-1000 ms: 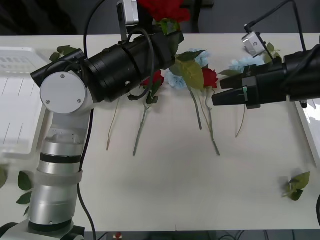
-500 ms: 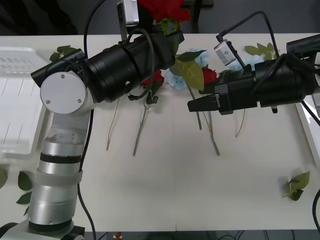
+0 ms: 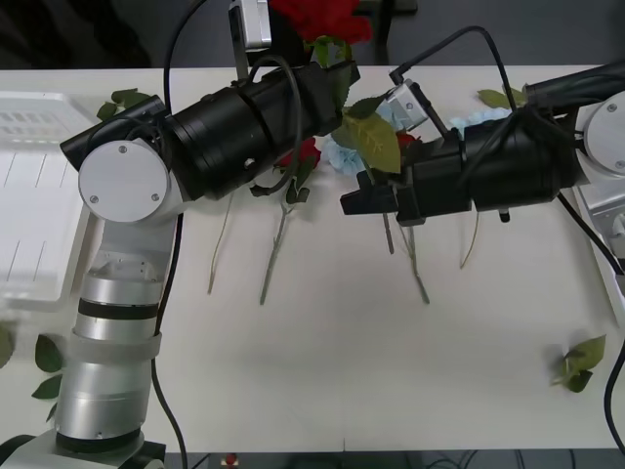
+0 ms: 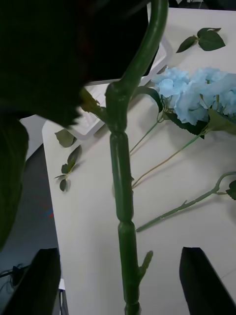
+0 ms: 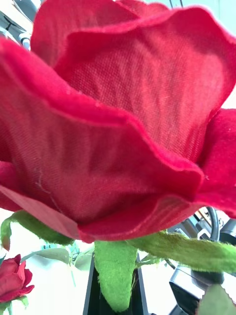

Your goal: Place the red flowers into the right box and the blue flowers into the left box. If a person shows an open palm, hand one flower to the person first, then continue sorting.

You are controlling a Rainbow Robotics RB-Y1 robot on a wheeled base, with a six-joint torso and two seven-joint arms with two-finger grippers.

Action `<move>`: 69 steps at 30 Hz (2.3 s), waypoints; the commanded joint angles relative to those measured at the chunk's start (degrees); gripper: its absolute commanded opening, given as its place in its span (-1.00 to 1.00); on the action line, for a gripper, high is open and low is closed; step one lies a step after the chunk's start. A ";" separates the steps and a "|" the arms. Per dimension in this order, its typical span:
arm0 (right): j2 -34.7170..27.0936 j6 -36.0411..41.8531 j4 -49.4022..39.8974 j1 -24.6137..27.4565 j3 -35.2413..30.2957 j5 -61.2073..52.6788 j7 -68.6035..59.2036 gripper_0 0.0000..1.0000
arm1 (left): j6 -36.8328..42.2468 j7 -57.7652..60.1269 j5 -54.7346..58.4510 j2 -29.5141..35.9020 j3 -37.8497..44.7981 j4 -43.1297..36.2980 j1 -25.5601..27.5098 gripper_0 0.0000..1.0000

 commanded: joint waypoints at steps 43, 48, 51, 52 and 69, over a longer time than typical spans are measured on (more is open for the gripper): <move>-5.05 12.67 -0.93 0.44 -17.58 0.63 -3.08 -1.00 | 19.95 -1.03 10.95 17.63 7.72 -2.65 4.35 1.00; -8.04 16.19 -0.93 2.20 -23.91 5.38 -4.14 -1.00 | 28.04 0.64 10.77 22.82 11.67 -2.65 5.14 1.00; -11.38 18.56 -1.01 4.05 -28.74 10.39 -7.83 -1.00 | 31.90 4.59 9.01 26.42 13.08 -2.65 5.85 1.00; -12.09 18.83 -0.93 4.31 -29.36 11.27 -8.36 -1.00 | 32.61 5.12 8.49 26.77 13.34 -2.65 5.93 1.00; -30.19 21.90 16.56 6.42 -29.97 26.47 -14.24 -1.00 | 34.63 18.48 -26.58 28.80 14.49 -3.18 10.33 1.00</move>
